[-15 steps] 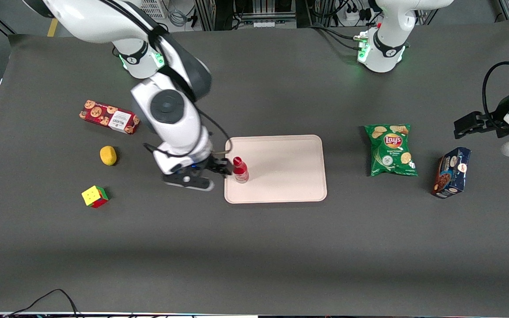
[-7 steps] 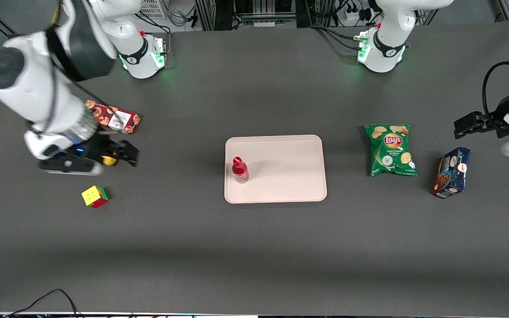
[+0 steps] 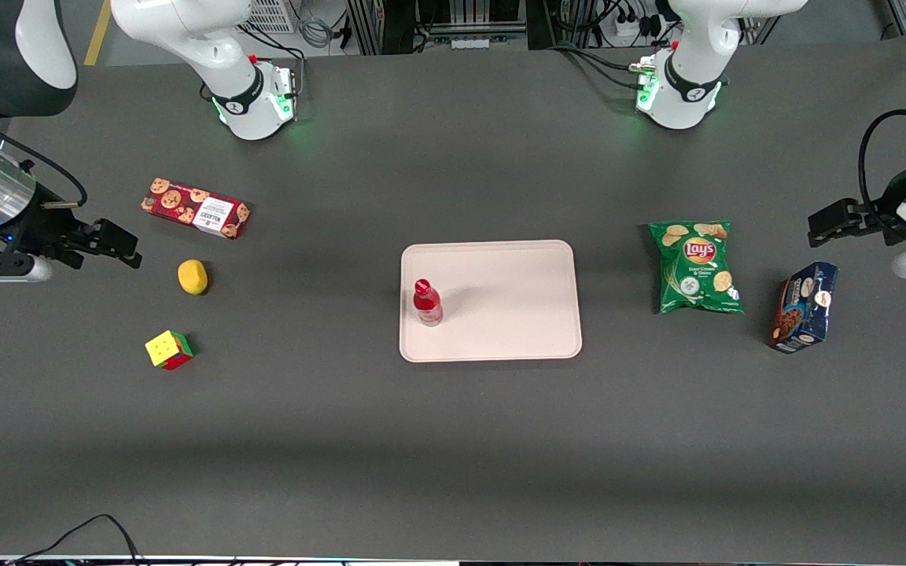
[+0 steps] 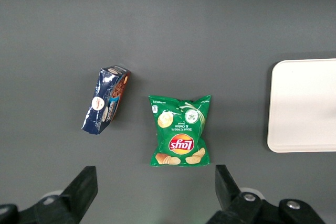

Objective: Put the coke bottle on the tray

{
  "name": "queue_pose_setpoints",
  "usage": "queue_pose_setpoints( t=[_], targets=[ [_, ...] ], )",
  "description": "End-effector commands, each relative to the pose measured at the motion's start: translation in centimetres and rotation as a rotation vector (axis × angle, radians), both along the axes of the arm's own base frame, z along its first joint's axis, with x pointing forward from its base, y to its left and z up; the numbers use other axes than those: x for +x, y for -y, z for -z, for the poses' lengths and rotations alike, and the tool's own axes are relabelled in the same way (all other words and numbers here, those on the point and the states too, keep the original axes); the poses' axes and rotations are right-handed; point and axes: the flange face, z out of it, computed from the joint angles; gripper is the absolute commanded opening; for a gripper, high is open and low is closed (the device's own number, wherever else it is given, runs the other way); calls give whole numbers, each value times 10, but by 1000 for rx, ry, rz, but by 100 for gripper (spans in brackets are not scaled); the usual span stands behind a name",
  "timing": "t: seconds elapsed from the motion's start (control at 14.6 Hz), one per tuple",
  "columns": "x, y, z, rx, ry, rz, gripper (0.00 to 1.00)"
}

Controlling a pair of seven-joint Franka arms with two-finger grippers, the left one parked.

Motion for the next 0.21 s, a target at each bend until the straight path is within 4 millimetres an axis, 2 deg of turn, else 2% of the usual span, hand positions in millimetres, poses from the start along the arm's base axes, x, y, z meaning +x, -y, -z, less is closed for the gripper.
queue_pose_setpoints(
  t=[0.0, 0.14],
  targets=[
    [-2, -6, -10, 25, -25, -35, 100],
    [-1, -6, -8, 24, -33, -37, 100]
  ],
)
